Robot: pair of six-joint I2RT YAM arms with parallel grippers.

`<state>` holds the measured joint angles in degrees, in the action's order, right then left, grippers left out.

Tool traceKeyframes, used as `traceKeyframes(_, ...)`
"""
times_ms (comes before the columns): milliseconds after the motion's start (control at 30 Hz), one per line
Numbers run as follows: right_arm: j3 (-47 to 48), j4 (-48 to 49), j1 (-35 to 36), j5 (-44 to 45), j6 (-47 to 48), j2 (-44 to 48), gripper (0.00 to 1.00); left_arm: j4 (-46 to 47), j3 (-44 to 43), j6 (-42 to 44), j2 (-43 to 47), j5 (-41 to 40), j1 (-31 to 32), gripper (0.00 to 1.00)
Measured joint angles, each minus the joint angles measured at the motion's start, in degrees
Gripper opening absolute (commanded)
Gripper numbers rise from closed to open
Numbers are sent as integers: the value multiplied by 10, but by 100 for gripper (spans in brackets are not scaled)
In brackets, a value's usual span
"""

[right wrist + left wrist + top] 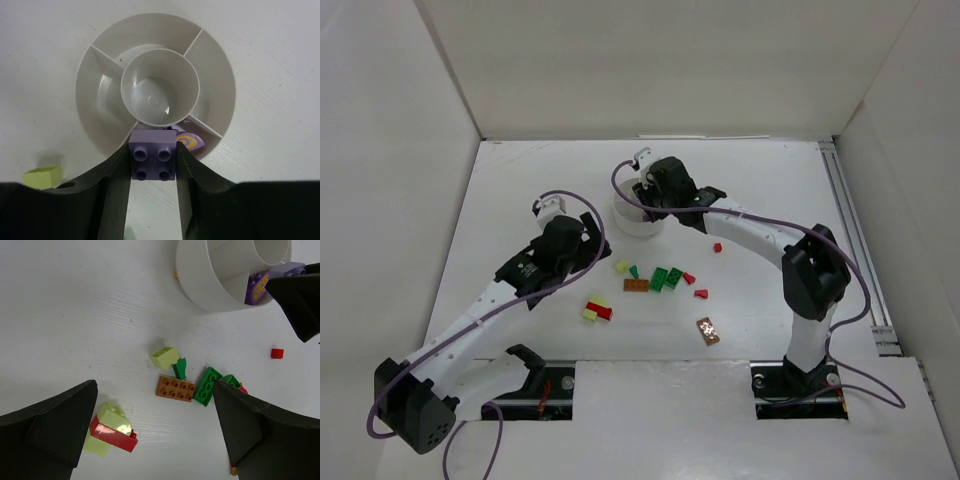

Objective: Sort the legos into containers by color

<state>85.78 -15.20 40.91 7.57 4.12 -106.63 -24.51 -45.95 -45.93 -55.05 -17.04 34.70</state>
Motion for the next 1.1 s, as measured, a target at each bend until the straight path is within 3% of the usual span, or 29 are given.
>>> traceKeyframes(67, 7, 2, -2, -4, 2, -10, 38, 4, -1, 10, -5, 12, -12, 100)
traceKeyframes(167, 17, 4, -5, -9, 5, -23, 59, 9, -1, 24, -10, 25, -23, 100)
traceKeyframes(333, 19, 7, -7, -14, 6, -27, 69, 12, -1, 41, -14, 43, -24, 100)
traceKeyframes(600, -12, 7, -10, -15, 2, 6, 70, 43, -1, 71, -45, 104, -29, 98)
traceKeyframes(967, -196, 11, -90, -15, -29, 261, 74, 90, 5, 86, -192, 139, -8, 83)
traceKeyframes(1100, -235, 2, -100, -9, -33, 294, 74, 96, 5, 86, -233, 138, -3, 82)
